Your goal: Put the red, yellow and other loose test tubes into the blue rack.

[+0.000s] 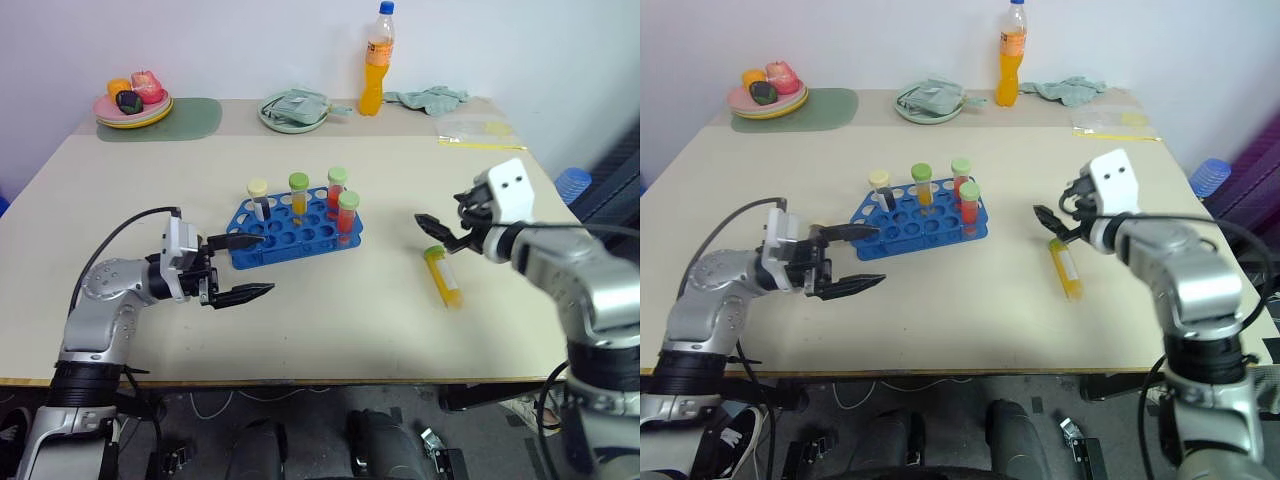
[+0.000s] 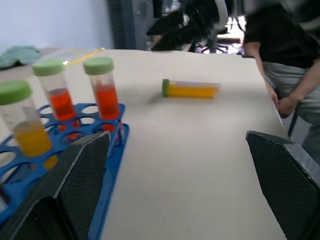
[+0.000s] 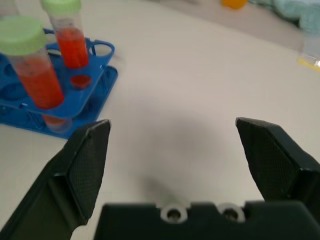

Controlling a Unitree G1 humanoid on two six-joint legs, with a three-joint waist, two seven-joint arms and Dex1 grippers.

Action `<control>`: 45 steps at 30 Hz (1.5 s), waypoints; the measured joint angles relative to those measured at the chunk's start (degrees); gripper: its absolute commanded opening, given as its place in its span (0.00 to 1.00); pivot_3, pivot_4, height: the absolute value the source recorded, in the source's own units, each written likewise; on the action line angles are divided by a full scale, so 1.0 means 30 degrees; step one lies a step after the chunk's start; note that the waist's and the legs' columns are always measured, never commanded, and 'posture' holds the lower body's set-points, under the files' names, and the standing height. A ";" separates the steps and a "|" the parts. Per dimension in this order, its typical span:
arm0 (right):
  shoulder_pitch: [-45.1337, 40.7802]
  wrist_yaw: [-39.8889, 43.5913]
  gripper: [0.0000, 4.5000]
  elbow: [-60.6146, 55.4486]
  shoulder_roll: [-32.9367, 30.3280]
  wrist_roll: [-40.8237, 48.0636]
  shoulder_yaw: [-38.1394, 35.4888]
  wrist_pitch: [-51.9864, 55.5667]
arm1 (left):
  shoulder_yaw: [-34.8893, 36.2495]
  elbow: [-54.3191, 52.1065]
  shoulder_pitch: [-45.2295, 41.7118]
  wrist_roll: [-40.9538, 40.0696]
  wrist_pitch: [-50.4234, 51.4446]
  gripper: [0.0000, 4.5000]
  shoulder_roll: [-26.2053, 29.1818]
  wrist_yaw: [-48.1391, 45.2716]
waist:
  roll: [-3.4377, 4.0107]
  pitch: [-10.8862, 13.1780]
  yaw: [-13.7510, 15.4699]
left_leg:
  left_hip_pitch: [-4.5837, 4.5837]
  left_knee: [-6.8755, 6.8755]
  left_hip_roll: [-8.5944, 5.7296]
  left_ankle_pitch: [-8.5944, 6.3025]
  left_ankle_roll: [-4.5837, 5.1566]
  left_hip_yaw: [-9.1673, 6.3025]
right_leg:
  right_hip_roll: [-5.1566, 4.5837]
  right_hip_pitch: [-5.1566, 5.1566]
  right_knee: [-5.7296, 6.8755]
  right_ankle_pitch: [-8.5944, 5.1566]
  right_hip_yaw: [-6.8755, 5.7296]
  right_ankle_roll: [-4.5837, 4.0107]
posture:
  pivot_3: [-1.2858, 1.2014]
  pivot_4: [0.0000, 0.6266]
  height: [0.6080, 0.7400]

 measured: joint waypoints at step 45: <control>-0.4478 -0.3715 0.18 0.5855 0.2106 0.3500 0.1273 0.5065 | -0.0080 -0.3652 0.3097 0.0018 0.0244 1.00 -0.0655 0.2791 | -0.0010 -0.0011 0.0028 | -0.0046 -0.0009 -0.0017 -0.0017 0.0030 0.0011 | -0.0018 -0.0023 -0.0044 0.0036 0.0010 0.0069 | 0.52 0.24 1.00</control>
